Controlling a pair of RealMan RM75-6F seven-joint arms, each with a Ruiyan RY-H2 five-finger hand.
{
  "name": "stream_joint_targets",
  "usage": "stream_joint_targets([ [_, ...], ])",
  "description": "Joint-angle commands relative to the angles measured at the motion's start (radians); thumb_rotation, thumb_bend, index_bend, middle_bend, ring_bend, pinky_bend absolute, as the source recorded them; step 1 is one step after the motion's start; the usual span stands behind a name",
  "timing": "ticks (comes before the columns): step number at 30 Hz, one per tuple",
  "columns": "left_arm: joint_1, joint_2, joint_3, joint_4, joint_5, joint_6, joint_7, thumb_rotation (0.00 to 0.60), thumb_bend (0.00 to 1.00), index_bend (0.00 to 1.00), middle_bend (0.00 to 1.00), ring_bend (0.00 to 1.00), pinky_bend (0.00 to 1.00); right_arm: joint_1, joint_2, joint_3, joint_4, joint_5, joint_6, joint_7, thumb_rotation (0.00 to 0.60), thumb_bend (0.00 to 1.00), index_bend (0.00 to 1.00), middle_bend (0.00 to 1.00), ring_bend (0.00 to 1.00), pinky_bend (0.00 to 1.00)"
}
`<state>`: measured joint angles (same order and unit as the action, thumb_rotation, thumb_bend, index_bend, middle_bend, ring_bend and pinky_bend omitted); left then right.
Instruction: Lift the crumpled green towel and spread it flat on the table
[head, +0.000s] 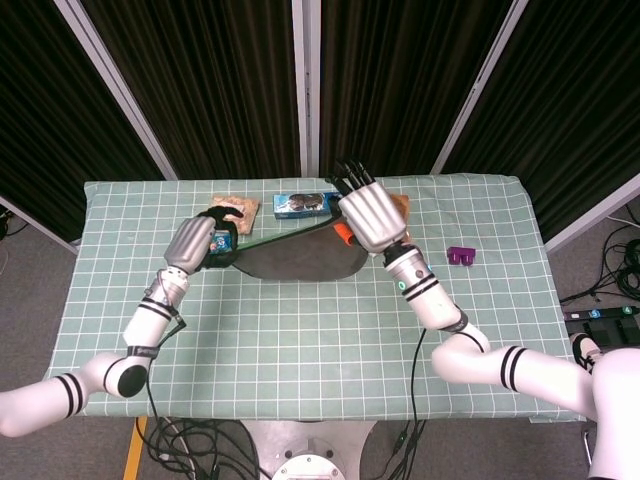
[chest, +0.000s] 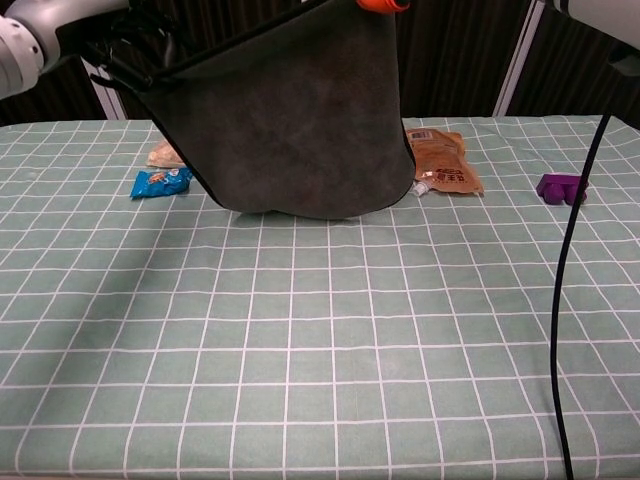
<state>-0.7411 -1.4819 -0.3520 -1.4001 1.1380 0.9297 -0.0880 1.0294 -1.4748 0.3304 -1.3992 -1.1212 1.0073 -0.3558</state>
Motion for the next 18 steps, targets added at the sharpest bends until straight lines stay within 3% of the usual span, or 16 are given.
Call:
stream_joint_targets([
  [1,-0.036,-0.024,-0.031,0.075,-0.017,0.039,0.055,0.6,0.47,0.79,0.38,0.23,0.29,0.015,-0.024,0.027,0.064,-0.008,-0.01,0.061,0.576,0.33,0.65,0.22,0.0,0.0],
  [5,-0.041,-0.022,-0.041,0.109,-0.011,0.076,0.069,0.6,0.47,0.78,0.38,0.23,0.29,0.017,-0.047,0.044,0.112,-0.05,0.028,0.132,0.577,0.33,0.65,0.22,0.0,0.0],
  [9,-0.009,-0.01,-0.023,0.084,0.016,0.124,0.041,0.6,0.46,0.78,0.38,0.23,0.28,0.005,-0.059,0.023,0.14,-0.108,0.054,0.186,0.578,0.33,0.65,0.22,0.0,0.0],
  [18,0.066,-0.042,0.147,0.052,0.148,0.171,0.047,0.6,0.45,0.78,0.38,0.23,0.28,-0.044,-0.115,-0.127,0.169,-0.214,0.027,0.207,0.577,0.33,0.65,0.22,0.0,0.0],
])
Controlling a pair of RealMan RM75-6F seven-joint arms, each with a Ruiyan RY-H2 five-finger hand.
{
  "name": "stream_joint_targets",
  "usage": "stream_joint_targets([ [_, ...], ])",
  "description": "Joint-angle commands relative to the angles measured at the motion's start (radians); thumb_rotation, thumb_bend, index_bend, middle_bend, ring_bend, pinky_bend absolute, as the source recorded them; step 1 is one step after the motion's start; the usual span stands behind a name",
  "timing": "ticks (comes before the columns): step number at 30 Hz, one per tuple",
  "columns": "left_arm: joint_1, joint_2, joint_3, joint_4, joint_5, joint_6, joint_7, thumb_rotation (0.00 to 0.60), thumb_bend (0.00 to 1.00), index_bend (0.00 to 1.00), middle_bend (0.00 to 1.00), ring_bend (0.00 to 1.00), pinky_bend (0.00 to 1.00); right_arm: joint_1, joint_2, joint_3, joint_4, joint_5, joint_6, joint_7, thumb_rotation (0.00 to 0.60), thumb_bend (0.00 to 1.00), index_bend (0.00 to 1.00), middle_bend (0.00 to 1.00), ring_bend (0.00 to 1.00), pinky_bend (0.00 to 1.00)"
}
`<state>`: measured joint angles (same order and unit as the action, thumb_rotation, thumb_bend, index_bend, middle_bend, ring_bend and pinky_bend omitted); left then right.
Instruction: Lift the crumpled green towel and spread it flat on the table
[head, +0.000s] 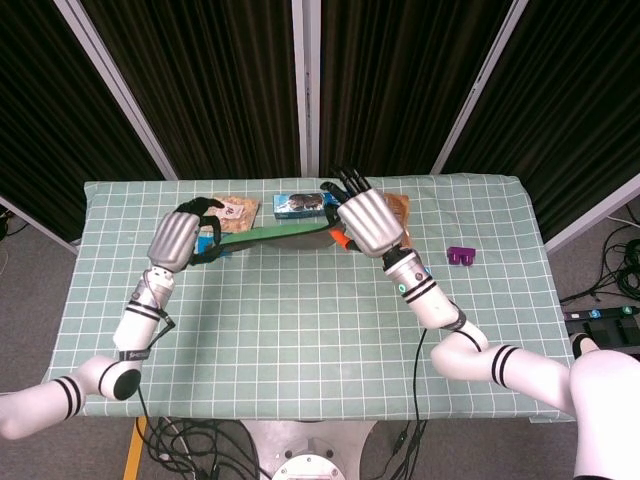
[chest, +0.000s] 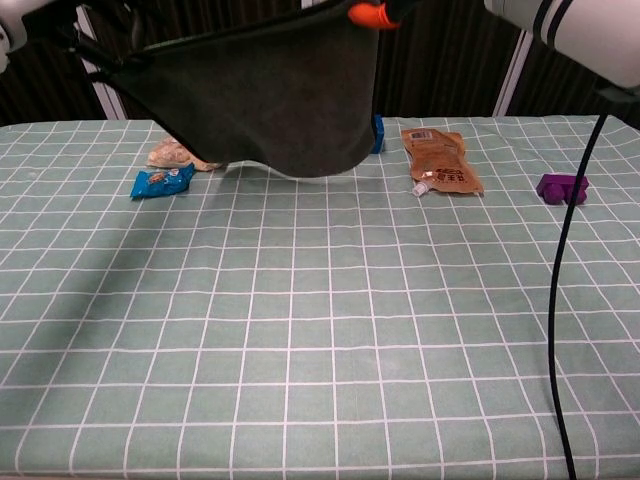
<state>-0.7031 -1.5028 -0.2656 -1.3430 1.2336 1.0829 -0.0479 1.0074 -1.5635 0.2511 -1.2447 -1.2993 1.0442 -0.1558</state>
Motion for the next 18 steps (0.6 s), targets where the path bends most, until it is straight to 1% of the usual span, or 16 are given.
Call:
stream_joint_targets([
  [1,0.035,-0.028,0.078,-0.005,0.065,0.021,0.007,0.6,0.45,0.78,0.38,0.23,0.28,-0.029,-0.033,-0.058,0.018,-0.043,-0.008,0.007,0.573,0.32,0.65,0.22,0.0,0.0],
  [10,0.089,-0.082,0.22,-0.009,0.199,0.051,0.003,0.6,0.45,0.78,0.38,0.23,0.28,-0.102,-0.073,-0.145,0.001,-0.102,0.017,0.014,0.569,0.33,0.65,0.22,0.0,0.0],
  [13,0.096,-0.098,0.252,-0.001,0.228,0.044,0.015,0.6,0.45,0.78,0.38,0.23,0.28,-0.123,-0.08,-0.169,-0.003,-0.114,0.015,0.007,0.567,0.33,0.63,0.22,0.0,0.0],
  [18,0.111,-0.127,0.278,0.012,0.246,0.038,0.037,0.6,0.44,0.77,0.38,0.23,0.28,-0.158,-0.088,-0.204,-0.022,-0.131,0.014,-0.019,0.549,0.32,0.61,0.22,0.0,0.0],
])
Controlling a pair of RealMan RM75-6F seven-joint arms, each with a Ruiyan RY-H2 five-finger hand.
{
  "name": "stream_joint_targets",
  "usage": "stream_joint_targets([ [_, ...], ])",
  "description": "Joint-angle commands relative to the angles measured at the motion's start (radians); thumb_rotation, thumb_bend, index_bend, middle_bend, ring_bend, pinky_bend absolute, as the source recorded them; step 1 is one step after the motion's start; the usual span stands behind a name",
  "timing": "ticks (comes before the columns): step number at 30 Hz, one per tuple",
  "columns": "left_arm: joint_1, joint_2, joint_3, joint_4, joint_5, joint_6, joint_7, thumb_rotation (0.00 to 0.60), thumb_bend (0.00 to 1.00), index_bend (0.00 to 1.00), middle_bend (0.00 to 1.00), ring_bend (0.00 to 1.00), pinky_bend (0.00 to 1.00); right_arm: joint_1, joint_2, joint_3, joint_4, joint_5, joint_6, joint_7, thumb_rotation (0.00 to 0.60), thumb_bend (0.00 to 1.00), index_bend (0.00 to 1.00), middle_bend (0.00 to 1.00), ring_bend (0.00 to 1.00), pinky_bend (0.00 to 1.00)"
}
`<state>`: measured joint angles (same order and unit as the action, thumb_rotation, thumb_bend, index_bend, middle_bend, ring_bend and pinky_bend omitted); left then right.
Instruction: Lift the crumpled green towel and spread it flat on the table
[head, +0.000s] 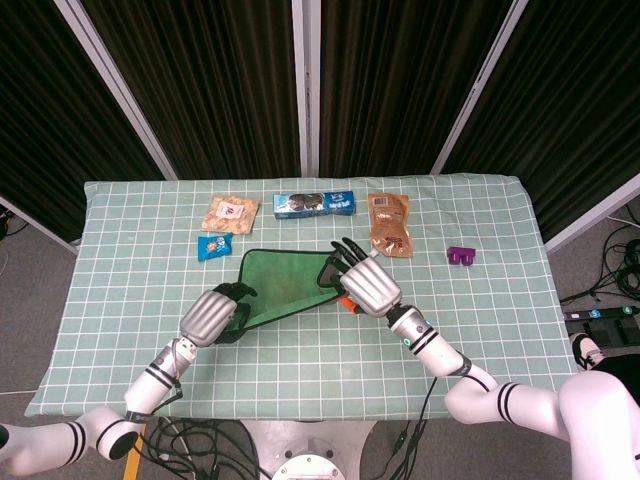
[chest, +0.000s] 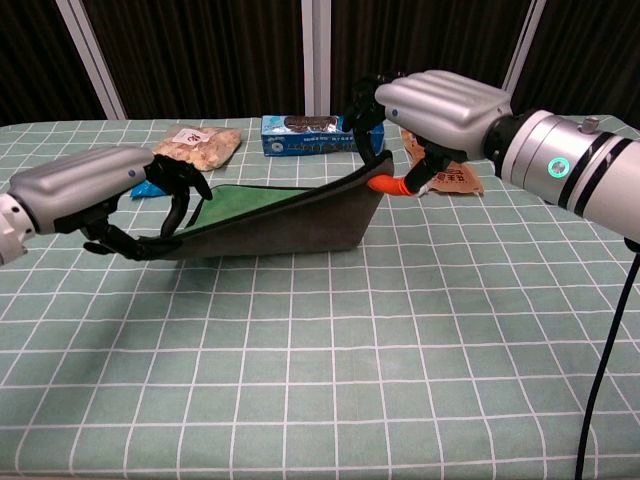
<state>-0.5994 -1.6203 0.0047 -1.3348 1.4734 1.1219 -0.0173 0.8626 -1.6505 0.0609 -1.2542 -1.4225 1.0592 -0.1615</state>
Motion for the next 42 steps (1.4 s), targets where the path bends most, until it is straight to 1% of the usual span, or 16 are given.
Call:
stream_joint_targets([
  [1,0.01,-0.013,0.012,0.004,0.008,-0.004,0.008,0.6,0.44,0.77,0.38,0.23,0.28,-0.018,0.001,-0.02,-0.02,-0.011,-0.002,-0.023,0.538,0.32,0.59,0.21,0.0,0.0],
  [4,0.013,-0.021,0.024,0.002,0.019,-0.012,0.018,0.6,0.43,0.76,0.38,0.23,0.29,-0.036,0.008,-0.042,-0.044,-0.02,-0.008,-0.057,0.505,0.32,0.56,0.2,0.0,0.0],
  [8,0.018,-0.035,0.035,0.003,0.024,-0.024,0.036,0.6,0.41,0.74,0.37,0.23,0.28,-0.059,0.014,-0.066,-0.066,-0.021,-0.02,-0.114,0.486,0.32,0.52,0.2,0.0,0.0],
  [11,0.019,-0.045,0.04,0.008,0.016,-0.048,0.052,0.6,0.36,0.69,0.37,0.23,0.29,-0.075,0.011,-0.084,-0.075,-0.018,-0.036,-0.147,0.457,0.26,0.45,0.18,0.0,0.0],
  [14,0.019,-0.044,0.044,-0.008,0.006,-0.073,0.073,0.6,0.27,0.57,0.34,0.23,0.28,-0.092,0.012,-0.101,-0.092,-0.014,-0.053,-0.168,0.406,0.16,0.4,0.16,0.0,0.0],
  [19,0.017,-0.026,0.046,-0.051,-0.003,-0.096,0.115,0.6,0.13,0.37,0.27,0.23,0.28,-0.114,0.041,-0.126,-0.14,-0.018,-0.068,-0.211,0.286,0.0,0.31,0.13,0.0,0.0],
  [21,0.016,-0.015,0.044,-0.068,-0.006,-0.101,0.124,0.6,0.1,0.33,0.25,0.22,0.28,-0.122,0.064,-0.126,-0.171,-0.02,-0.062,-0.225,0.255,0.0,0.29,0.12,0.0,0.0],
  [25,0.023,0.007,0.032,-0.1,-0.005,-0.082,0.125,0.6,0.07,0.3,0.23,0.21,0.28,-0.132,0.116,-0.113,-0.232,-0.027,-0.044,-0.234,0.17,0.0,0.24,0.11,0.0,0.0],
  [27,0.03,0.021,0.021,-0.113,-0.002,-0.058,0.117,0.6,0.06,0.3,0.23,0.21,0.28,-0.137,0.144,-0.1,-0.258,-0.032,-0.028,-0.239,0.162,0.0,0.23,0.11,0.0,0.0],
  [30,0.043,0.054,0.003,-0.138,-0.006,-0.025,0.104,0.6,0.06,0.3,0.23,0.21,0.28,-0.146,0.185,-0.079,-0.291,-0.031,-0.001,-0.262,0.17,0.0,0.22,0.11,0.0,0.0],
  [31,0.048,0.066,-0.004,-0.145,-0.01,-0.014,0.102,0.6,0.06,0.3,0.23,0.21,0.28,-0.152,0.199,-0.074,-0.301,-0.028,0.01,-0.273,0.194,0.0,0.22,0.11,0.0,0.0],
  [33,0.061,0.096,-0.021,-0.157,-0.02,0.015,0.097,0.6,0.06,0.3,0.23,0.21,0.28,-0.173,0.232,-0.06,-0.324,-0.017,0.045,-0.297,0.269,0.0,0.22,0.11,0.0,0.0],
  [34,0.069,0.109,-0.028,-0.16,-0.026,0.029,0.095,0.6,0.06,0.3,0.23,0.21,0.28,-0.183,0.247,-0.054,-0.332,-0.011,0.061,-0.302,0.326,0.0,0.22,0.11,0.0,0.0],
  [35,0.078,0.122,-0.034,-0.163,-0.031,0.044,0.091,0.6,0.06,0.3,0.23,0.21,0.28,-0.195,0.262,-0.049,-0.34,-0.003,0.077,-0.303,0.365,0.0,0.22,0.12,0.0,0.0],
  [38,0.107,0.165,-0.054,-0.164,-0.056,0.086,0.083,0.6,0.06,0.3,0.23,0.21,0.28,-0.236,0.312,-0.035,-0.358,0.032,0.12,-0.295,0.417,0.03,0.22,0.12,0.0,0.0],
  [42,0.149,0.225,-0.062,-0.15,-0.078,0.129,0.053,0.6,0.08,0.3,0.23,0.21,0.28,-0.3,0.372,-0.027,-0.352,0.077,0.172,-0.256,0.449,0.03,0.19,0.13,0.0,0.01],
])
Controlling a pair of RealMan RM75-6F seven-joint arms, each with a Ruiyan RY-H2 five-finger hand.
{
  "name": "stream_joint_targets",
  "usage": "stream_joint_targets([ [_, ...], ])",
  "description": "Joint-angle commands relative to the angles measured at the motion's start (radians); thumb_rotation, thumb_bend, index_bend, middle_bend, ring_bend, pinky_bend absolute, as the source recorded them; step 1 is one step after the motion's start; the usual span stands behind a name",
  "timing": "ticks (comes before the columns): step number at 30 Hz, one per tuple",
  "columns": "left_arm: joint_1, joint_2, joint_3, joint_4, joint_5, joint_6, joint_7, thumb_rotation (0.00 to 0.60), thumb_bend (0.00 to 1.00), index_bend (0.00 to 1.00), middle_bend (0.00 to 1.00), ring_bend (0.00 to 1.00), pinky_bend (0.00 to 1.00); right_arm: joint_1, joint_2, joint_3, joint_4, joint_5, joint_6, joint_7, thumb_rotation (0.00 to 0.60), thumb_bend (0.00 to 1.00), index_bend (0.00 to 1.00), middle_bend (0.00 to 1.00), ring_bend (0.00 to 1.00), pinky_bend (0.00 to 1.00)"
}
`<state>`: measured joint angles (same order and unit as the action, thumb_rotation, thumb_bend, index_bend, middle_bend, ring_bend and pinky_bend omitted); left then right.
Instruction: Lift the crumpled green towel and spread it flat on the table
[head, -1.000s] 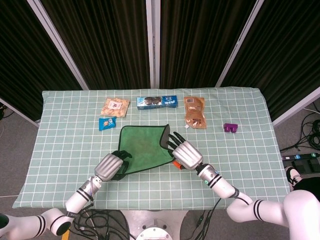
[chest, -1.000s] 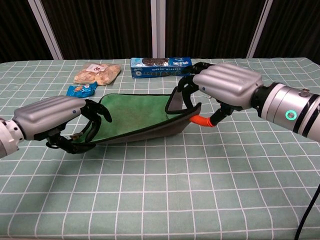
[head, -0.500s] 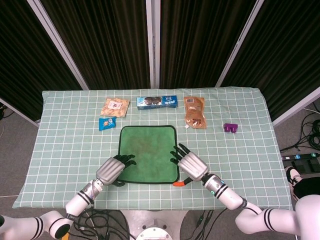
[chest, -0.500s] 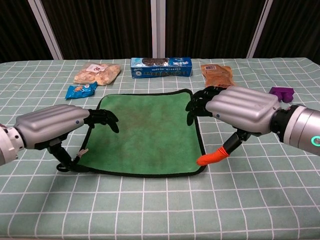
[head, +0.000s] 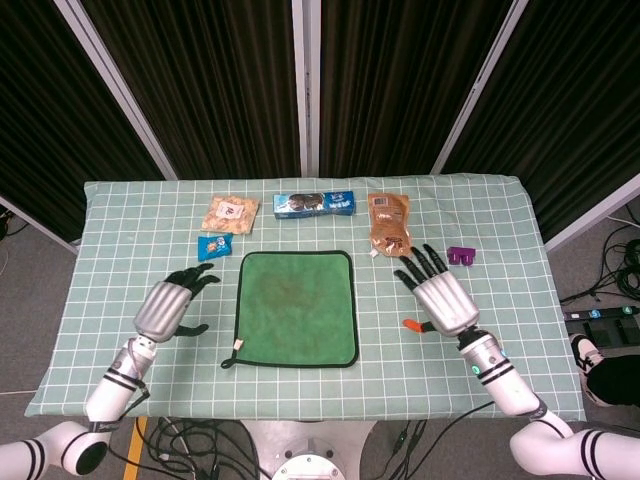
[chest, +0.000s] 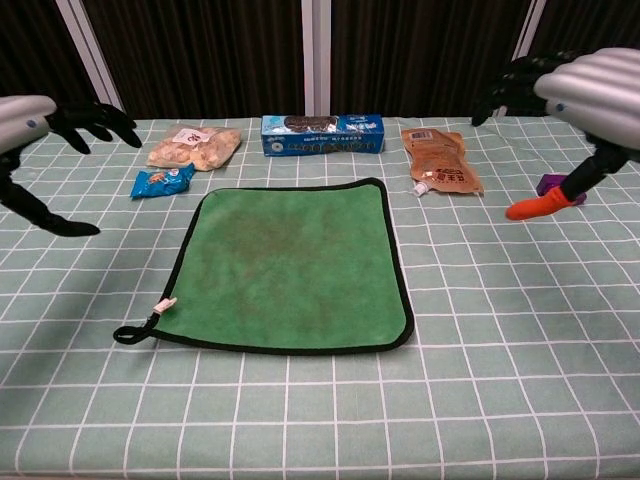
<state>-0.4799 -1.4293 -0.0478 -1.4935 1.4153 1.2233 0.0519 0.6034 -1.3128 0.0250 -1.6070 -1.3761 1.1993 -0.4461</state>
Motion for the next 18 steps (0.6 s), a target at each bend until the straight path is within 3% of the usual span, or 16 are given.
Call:
stream_joint_targets([
  [1,0.041,0.045,-0.01,0.013,-0.027,0.039,-0.014,0.6,0.09,0.3,0.23,0.21,0.28,-0.056,0.044,0.01,0.006,0.039,0.044,0.045,0.459,0.04,0.18,0.13,0.0,0.01],
  [9,0.161,0.092,-0.026,0.034,-0.085,0.19,0.045,0.6,0.09,0.3,0.23,0.21,0.27,-0.198,0.103,-0.014,0.057,0.032,0.162,0.197,0.459,0.04,0.1,0.13,0.0,0.01],
  [18,0.268,0.158,0.011,-0.072,-0.075,0.297,0.138,0.6,0.09,0.3,0.23,0.21,0.27,-0.355,0.147,-0.049,0.064,0.005,0.289,0.335,0.458,0.04,0.1,0.13,0.0,0.01],
])
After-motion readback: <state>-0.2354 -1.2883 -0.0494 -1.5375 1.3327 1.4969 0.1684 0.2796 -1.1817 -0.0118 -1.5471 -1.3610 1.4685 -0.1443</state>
